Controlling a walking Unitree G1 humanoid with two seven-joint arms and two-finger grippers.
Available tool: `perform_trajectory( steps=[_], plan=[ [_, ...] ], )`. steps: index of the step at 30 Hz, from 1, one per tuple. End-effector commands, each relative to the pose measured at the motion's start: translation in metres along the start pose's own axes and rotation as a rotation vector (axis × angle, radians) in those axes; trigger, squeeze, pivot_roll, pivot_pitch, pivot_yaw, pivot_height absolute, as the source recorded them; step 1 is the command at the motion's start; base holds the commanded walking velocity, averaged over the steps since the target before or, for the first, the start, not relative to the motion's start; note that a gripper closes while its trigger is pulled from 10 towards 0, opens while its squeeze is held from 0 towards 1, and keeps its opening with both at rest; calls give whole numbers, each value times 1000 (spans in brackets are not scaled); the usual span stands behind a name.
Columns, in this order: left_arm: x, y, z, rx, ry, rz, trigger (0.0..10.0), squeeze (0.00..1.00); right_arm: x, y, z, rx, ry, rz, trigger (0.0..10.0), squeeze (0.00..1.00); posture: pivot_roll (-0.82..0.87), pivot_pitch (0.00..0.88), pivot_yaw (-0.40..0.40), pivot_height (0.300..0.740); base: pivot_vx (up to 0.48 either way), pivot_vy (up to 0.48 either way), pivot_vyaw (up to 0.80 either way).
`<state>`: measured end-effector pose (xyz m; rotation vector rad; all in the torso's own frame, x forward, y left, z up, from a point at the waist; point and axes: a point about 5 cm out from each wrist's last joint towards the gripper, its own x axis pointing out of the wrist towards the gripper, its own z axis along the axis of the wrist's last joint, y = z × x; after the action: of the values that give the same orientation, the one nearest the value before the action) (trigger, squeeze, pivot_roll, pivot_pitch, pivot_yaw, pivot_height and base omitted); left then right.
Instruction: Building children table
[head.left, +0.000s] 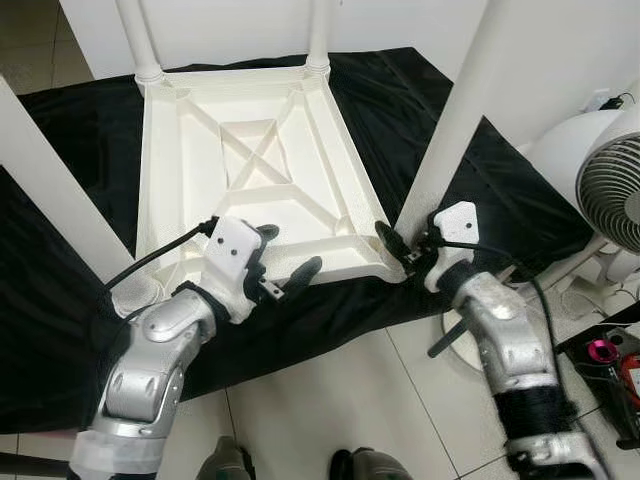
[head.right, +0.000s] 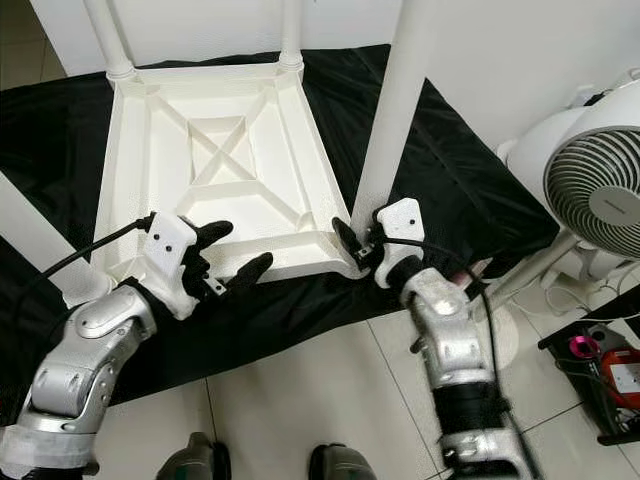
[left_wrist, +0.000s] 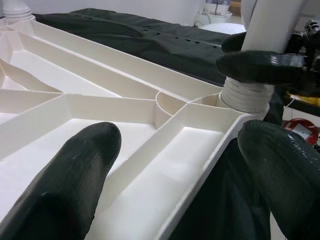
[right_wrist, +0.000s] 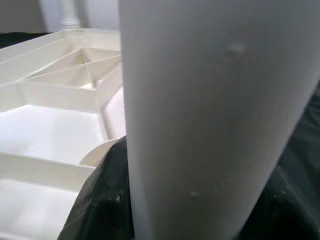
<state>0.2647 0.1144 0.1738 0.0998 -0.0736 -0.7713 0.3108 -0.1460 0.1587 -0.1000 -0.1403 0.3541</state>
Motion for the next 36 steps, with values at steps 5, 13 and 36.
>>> perform_trajectory(
  steps=[5,13,36],
  plan=[
    [4,-1,-2,-16,16,41,10000,0,-8,10,-23,125,106,-219,10000,0,-91,134,-9,740,0,0,0],
    [6,-5,-2,-27,8,62,10000,0,-1,42,-19,227,81,-314,10000,0,-84,133,-5,740,0,0,0],
    [12,-8,1,11,24,-3,10000,0,-19,19,-4,89,4,186,10000,0,-86,107,2,740,0,0,0]
  ],
)
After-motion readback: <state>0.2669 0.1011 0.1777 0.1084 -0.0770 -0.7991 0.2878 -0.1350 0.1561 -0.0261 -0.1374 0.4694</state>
